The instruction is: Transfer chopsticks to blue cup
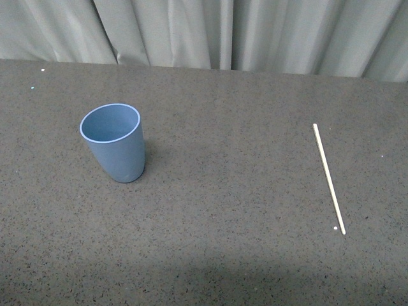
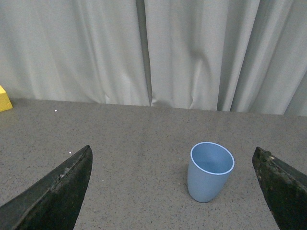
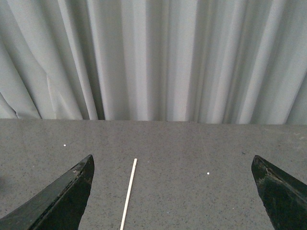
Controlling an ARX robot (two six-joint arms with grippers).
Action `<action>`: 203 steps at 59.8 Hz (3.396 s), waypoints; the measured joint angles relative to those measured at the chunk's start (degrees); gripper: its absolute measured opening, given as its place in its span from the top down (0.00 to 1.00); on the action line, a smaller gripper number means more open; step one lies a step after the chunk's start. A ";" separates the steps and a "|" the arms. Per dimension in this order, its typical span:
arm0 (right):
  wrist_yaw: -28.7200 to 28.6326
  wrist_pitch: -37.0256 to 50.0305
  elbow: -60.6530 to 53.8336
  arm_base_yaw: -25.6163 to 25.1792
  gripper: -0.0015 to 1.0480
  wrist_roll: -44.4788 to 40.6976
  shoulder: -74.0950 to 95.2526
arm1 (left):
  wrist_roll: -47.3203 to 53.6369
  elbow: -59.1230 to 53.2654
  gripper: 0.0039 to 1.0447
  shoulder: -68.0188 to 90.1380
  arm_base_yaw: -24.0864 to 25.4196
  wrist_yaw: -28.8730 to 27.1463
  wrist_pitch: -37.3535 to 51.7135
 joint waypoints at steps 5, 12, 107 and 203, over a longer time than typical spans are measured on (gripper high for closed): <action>0.00 0.00 0.00 0.00 0.09 0.00 0.00 | 0.00 0.00 0.06 0.00 0.00 0.02 0.00; 0.00 0.00 0.00 0.00 0.09 0.00 0.00 | 0.00 0.00 0.06 0.00 0.00 0.02 0.00; 2.27 -6.47 66.36 9.25 0.34 7.93 125.85 | -0.02 0.00 0.06 0.00 0.00 0.00 0.00; -33.09 59.32 67.30 27.80 0.99 16.02 123.51 | -0.02 0.00 0.06 0.00 0.00 0.00 0.00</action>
